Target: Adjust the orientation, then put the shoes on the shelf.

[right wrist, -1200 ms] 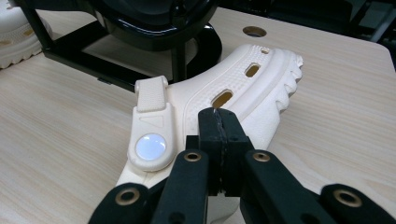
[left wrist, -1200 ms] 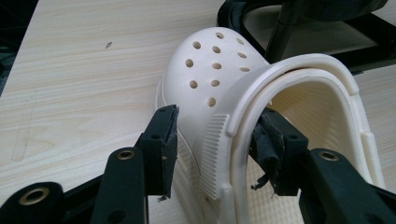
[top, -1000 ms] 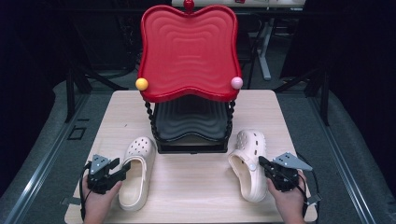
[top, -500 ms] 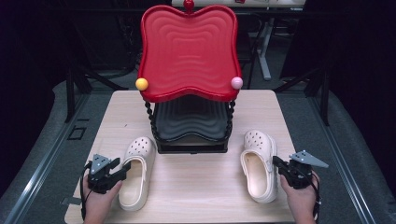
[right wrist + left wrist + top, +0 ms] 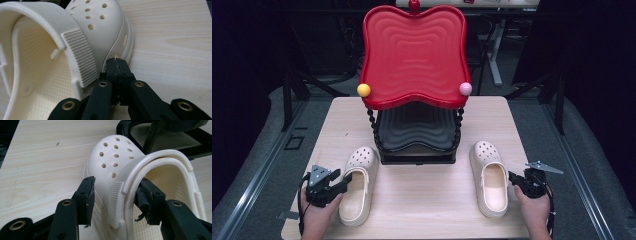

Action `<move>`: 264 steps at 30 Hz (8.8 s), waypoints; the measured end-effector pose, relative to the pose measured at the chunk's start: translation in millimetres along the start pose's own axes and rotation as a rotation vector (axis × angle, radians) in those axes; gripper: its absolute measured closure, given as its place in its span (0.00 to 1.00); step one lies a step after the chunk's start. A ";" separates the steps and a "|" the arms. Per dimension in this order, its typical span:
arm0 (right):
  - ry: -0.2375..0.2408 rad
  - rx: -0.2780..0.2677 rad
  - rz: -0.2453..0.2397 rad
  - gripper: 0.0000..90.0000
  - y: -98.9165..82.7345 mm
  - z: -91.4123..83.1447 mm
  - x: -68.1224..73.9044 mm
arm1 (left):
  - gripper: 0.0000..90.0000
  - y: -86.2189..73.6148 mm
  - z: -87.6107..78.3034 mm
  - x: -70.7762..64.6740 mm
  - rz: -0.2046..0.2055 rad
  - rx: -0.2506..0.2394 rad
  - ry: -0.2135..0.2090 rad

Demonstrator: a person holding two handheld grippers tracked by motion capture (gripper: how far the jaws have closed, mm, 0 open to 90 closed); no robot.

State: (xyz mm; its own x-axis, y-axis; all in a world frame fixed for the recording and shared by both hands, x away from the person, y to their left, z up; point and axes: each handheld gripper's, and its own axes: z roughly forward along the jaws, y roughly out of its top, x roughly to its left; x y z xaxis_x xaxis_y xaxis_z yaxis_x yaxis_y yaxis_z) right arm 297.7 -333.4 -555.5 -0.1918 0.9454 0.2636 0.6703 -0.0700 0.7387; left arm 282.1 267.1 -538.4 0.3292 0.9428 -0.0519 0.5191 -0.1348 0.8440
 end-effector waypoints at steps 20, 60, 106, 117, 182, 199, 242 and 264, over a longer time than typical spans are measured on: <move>-0.036 -0.198 -0.139 1.00 11.8 -28.3 32.6 | 0.57 -0.2 -1.2 0.3 0.001 0.000 0.000; -0.161 -0.072 -0.259 0.82 3.7 -13.7 57.8 | 0.57 0.4 -2.9 -4.5 0.007 -0.013 -0.002; -0.131 -0.063 -0.294 0.84 1.4 -17.8 82.0 | 0.84 7.4 -2.4 -14.4 0.047 0.026 0.070; -0.133 -0.116 -0.289 0.85 1.3 -32.1 88.3 | 0.84 10.9 -13.8 -12.1 0.022 0.001 0.059; 0.090 -0.283 -0.366 0.85 33.0 -68.8 176.7 | 0.84 72.2 -44.0 -87.6 0.166 -0.156 -0.193; 0.092 -0.272 -0.363 0.85 41.6 -50.9 183.0 | 0.84 77.4 -33.7 -92.6 0.164 -0.155 -0.198; 0.023 -0.355 -0.364 0.84 88.3 11.9 203.1 | 0.84 124.2 38.2 -104.2 0.151 -0.236 -0.102; -0.029 -0.360 -0.368 0.82 94.9 33.7 208.0 | 0.81 134.5 52.7 -99.1 0.144 -0.256 -0.053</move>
State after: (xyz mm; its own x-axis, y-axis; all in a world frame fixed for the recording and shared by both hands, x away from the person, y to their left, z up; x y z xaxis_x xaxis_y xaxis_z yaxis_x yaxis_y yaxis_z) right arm 345.6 -132.7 -451.5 -0.3457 0.9359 -0.0676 0.2716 0.1688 0.9475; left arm 360.8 139.5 -447.9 0.4290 0.9016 0.0560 0.2504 -0.1783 0.9516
